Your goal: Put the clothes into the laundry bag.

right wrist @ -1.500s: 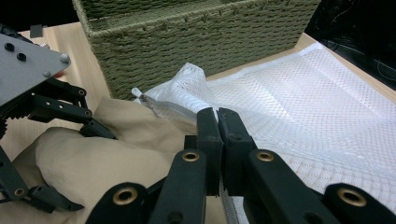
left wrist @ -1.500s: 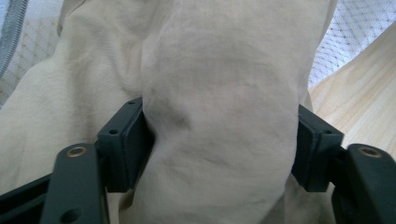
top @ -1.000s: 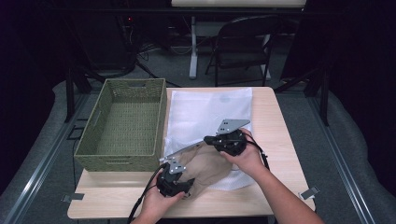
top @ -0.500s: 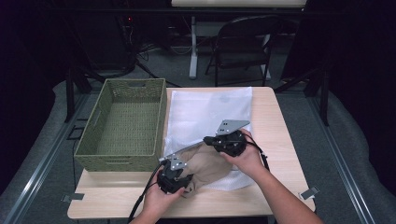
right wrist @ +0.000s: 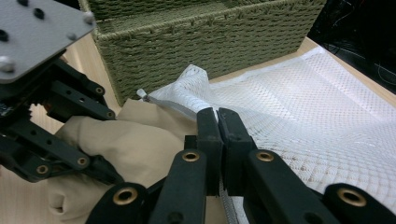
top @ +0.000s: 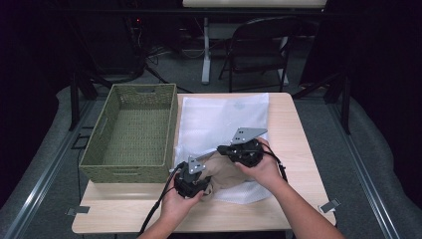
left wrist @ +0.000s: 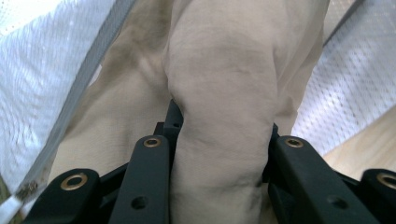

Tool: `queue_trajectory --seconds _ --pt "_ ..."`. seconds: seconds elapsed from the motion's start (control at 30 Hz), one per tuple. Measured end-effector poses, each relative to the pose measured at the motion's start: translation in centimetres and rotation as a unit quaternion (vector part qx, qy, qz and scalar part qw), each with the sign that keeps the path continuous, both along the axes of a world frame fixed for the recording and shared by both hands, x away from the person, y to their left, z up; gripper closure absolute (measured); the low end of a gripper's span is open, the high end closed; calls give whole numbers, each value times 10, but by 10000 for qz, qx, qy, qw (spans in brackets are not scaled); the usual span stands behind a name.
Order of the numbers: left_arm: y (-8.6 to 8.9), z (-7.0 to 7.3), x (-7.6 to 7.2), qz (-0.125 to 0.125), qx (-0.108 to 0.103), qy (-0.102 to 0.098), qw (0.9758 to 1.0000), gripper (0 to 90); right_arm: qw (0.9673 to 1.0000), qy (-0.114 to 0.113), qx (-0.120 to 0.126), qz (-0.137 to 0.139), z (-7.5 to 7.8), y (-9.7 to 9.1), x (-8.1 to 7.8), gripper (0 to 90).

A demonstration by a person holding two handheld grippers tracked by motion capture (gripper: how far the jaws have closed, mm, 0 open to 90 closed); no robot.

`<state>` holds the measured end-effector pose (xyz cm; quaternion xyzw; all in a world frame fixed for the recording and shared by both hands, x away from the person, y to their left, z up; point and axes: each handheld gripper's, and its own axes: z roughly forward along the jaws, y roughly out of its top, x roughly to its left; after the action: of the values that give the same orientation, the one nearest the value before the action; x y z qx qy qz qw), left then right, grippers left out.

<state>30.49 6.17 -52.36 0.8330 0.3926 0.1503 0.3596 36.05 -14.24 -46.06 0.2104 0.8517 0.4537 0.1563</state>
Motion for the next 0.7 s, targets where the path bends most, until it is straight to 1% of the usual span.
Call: queue_trajectory --seconds 0.03,0.07,0.17,0.2,0.27,0.33,0.37,0.4,0.47,0.5,0.6,0.63,0.7 --pt "-1 1 2 11 14 19 10000 682 10000 -1 -2 0 0 0 0 880" --pt "-2 1 3 43 7 -22 10000 682 10000 -3 0 2 0 0 0 880" --pt "-3 1 7 79 -14 -3 10000 682 10000 -2 1 6 0 0 -1 880" --pt "-4 0 9 148 -45 -28 9999 682 10000 -6 0 9 0 0 -1 880" --pt "-6 -1 12 205 -84 -51 9997 682 10000 -12 2 17 0 1 -1 880" --pt "-6 0 13 190 -55 -38 9998 682 10000 -11 7 17 0 1 -1 880" --pt "-7 -1 15 236 -96 -41 9997 682 10000 -9 17 23 0 1 -1 880" --pt "-8 -1 16 265 -88 -47 9996 682 10000 -7 15 33 0 2 -1 880" --pt "-9 -1 19 298 -66 -85 9995 683 10000 -19 3 41 1 2 -1 880" --pt "-11 -2 20 356 -127 -112 9992 683 10000 -14 21 39 1 2 -1 880" --pt "-12 -3 22 403 -129 -143 9990 682 10000 -18 7 34 1 3 -2 880" --pt "-13 -3 23 448 -156 -198 9987 683 10000 -17 8 39 1 3 -1 880" --pt "-14 -4 24 495 -185 -196 9984 683 10000 -12 16 43 1 3 -1 880"
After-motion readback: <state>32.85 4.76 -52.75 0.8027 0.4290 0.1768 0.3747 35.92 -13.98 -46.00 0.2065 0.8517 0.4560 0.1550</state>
